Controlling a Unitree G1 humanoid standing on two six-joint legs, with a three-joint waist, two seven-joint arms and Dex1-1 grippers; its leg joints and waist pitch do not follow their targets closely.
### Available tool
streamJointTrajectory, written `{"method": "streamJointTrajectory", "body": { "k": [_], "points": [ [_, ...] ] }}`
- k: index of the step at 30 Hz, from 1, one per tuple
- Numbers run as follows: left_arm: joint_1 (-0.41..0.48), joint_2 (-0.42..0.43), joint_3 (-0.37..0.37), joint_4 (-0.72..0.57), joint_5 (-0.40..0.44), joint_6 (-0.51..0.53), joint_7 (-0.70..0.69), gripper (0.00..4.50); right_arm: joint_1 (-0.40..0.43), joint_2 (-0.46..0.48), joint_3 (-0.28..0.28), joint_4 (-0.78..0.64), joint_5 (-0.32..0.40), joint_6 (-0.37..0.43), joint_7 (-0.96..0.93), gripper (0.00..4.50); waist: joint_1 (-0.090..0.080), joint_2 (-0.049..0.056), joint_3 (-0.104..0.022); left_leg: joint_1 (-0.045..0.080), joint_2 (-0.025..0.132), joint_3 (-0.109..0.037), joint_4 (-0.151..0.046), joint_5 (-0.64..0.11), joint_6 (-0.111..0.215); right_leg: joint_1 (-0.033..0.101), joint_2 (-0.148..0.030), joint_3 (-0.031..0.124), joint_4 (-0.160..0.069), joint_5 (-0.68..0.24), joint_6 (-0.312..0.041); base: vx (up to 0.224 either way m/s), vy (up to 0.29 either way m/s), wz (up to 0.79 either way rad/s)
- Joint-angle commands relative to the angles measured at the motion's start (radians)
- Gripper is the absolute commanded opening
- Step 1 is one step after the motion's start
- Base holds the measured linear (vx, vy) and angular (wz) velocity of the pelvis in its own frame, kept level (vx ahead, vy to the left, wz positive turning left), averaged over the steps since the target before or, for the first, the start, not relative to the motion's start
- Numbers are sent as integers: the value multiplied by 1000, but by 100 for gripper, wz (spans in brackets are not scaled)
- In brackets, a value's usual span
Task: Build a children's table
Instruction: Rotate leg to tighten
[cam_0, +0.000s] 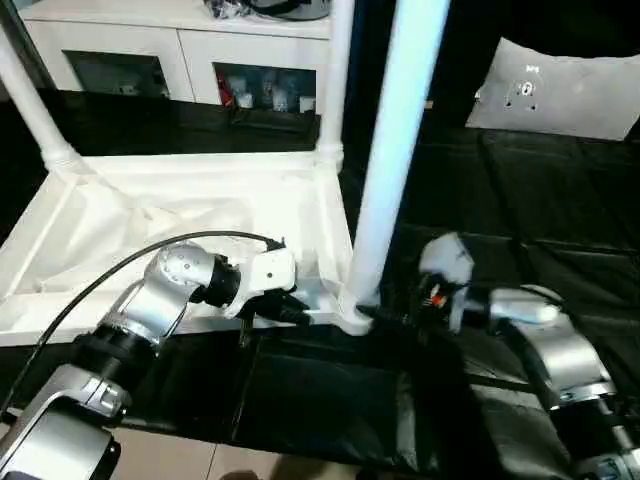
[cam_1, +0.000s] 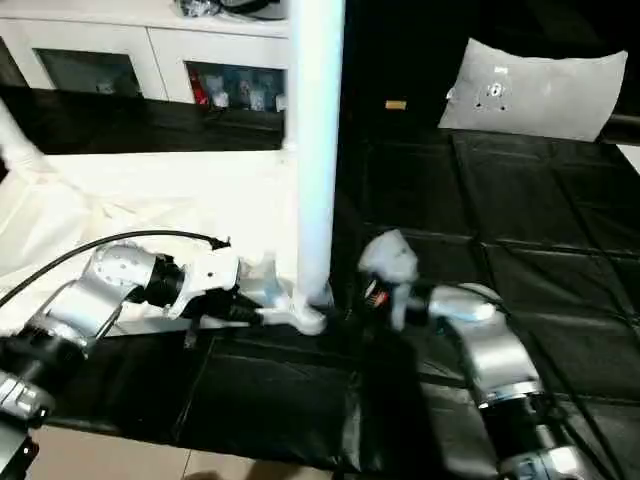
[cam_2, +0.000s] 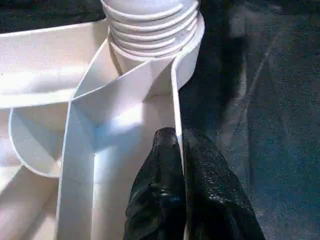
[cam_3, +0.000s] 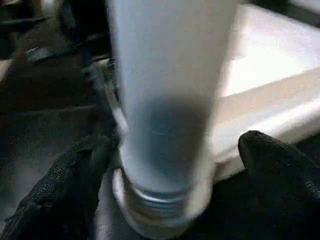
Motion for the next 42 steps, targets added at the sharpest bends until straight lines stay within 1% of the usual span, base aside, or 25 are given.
{"method": "streamJointTrajectory", "body": {
  "k": [1,4,6,7,8,9,10,13,15,18,21,24,25,27,28,29,32,34,35,36,37,38,39,40,42],
  "points": [
    [-33,-6,-20,-11,-12,-46,-47,0,-22,-6,21,18,-18,-25,33,446,2,-4,-67,-14,46,1,-64,-5,106,74,-85,53,-55,-189,-205,0,0,0],
    [-32,-10,-20,-9,-10,-54,-56,0,-37,-2,30,44,-20,-32,37,446,8,-7,-67,-11,46,4,-66,-22,91,73,-85,54,-59,-228,-196,0,0,0],
    [-30,-11,-21,-9,-9,-55,-56,0,-49,7,29,61,-17,-23,31,446,9,-7,-66,-12,46,4,-67,-28,85,74,-85,54,-59,-243,-190,0,0,0],
    [-29,-12,-22,-10,-9,-57,-57,0,-53,11,28,66,-15,-18,30,429,11,-7,-66,-13,45,3,-66,-24,82,75,-85,55,-59,-242,-183,0,0,0],
    [-29,-13,-22,-10,-10,-56,-58,0,-58,12,29,71,-15,-14,29,429,11,-11,-68,-13,45,4,-66,-17,82,76,-85,55,-57,-234,-182,0,0,0],
    [-30,-14,-21,-6,-11,-58,-61,0,-61,13,29,75,-16,-13,30,429,13,-8,-68,-15,45,3,-66,-7,84,75,-85,55,-56,-220,-184,0,0,0],
    [-30,-15,-21,-2,-10,-61,-62,0,-66,15,29,86,-12,-1,37,401,12,-11,-69,-14,45,3,-65,2,87,76,-84,54,-53,-205,-187,0,0,0],
    [-29,-16,-20,3,-12,-64,-65,0,-69,17,29,96,-9,5,45,389,12,-10,-69,-16,45,3,-64,7,93,76,-84,53,-52,-190,-195,0,0,0],
    [-27,-15,-16,9,-11,-70,-71,0,-77,19,34,118,-3,1,58,362,13,-12,-69,-16,45,4,-64,4,95,76,-85,53,-52,-198,-194,0,0,0],
    [-25,-12,-15,5,-13,-68,-76,0,-81,23,35,123,4,6,67,341,13,-11,-68,-15,46,4,-64,-2,92,75,-85,53,-55,-217,-187,0,0,0],
    [-25,-12,-13,4,-17,-64,-81,0,-82,26,33,125,6,8,71,310,13,-13,-70,-16,46,4,-63,9,95,76,-84,53,-52,-201,-188,0,0,0],
    [-25,-12,-13,6,-16,-64,-83,0,-82,28,31,127,9,10,78,296,13,-12,-70,-16,46,4,-63,14,95,76,-84,52,-50,-195,-191,0,0,0],
    [-25,-11,-13,7,-16,-64,-84,0,-81,28,31,126,11,12,81,289,14,-7,-71,-15,46,4,-63,14,95,76,-85,53,-50,-192,-193,0,0,0],
    [-23,-12,-12,7,-20,-58,-89,0,-78,28,30,121,16,14,85,282,14,-10,-71,-15,45,4,-62,14,95,76,-84,53,-50,-187,-194,0,0,0],
    [-20,-14,-10,4,-22,-52,-86,0,-71,30,30,118,19,15,86,280,14,-7,-71,-15,46,4,-62,12,94,75,-84,52,-51,-186,-197,0,0,0],
    [-20,-15,-10,4,-22,-51,-86,0,-70,31,30,117,19,16,86,279,14,-8,-71,-15,46,4,-62,10,93,75,-84,52,-51,-186,-197,0,0,0],
    [-11,-33,1,-12,-30,-16,-51,0,-45,39,30,90,31,50,74,278,14,-7,-69,-14,46,5,-63,5,91,75,-84,53,-53,-192,-198,0,0,0],
    [5,-67,19,-42,-37,42,16,0,-10,66,35,51,31,111,15,277,15,-6,-67,-14,48,4,-65,-3,81,76,-84,54,-55,-210,-190,0,0,0],
    [17,-97,29,-61,-29,89,84,0,2,114,24,47,22,144,-78,277,16,-7,-68,-14,48,3,-65,-6,80,76,-86,52,-56,-217,-189,0,0,0],
    [20,-104,30,-65,-26,101,102,0,4,129,19,49,20,154,-105,277,13,-3,-65,-14,48,3,-67,-6,70,75,-84,54,-56,-218,-187,0,0,0],
    [27,-129,36,-72,-14,131,161,0,4,176,2,62,13,165,-190,277,9,-5,-62,-12,43,2,-70,-52,49,74,-84,50,-70,-304,-166,0,0,0],
    [34,-152,44,-80,-13,156,203,0,5,218,-12,73,5,153,-258,277,6,-3,-60,-10,41,2,-72,-71,36,72,-83,50,-76,-360,-142,0,0,0],
    [40,-174,48,-90,-1,182,250,0,5,258,-25,74,8,168,-317,277,4,-5,-60,-13,40,1,-73,-70,31,74,-84,50,-76,-370,-134,0,0,0],
    [41,-177,49,-91,0,186,257,0,5,264,-27,75,9,170,-325,277,-2,-2,-57,-15,39,0,-76,-79,22,73,-83,48,-82,-402,-118,0,0,0],
    [50,-222,58,-111,23,244,341,0,4,336,-45,79,-1,187,-430,277,-8,-3,-58,-12,38,-1,-77,-95,18,72,-82,47,-87,-428,-106,0,0,0]
  ]
}}
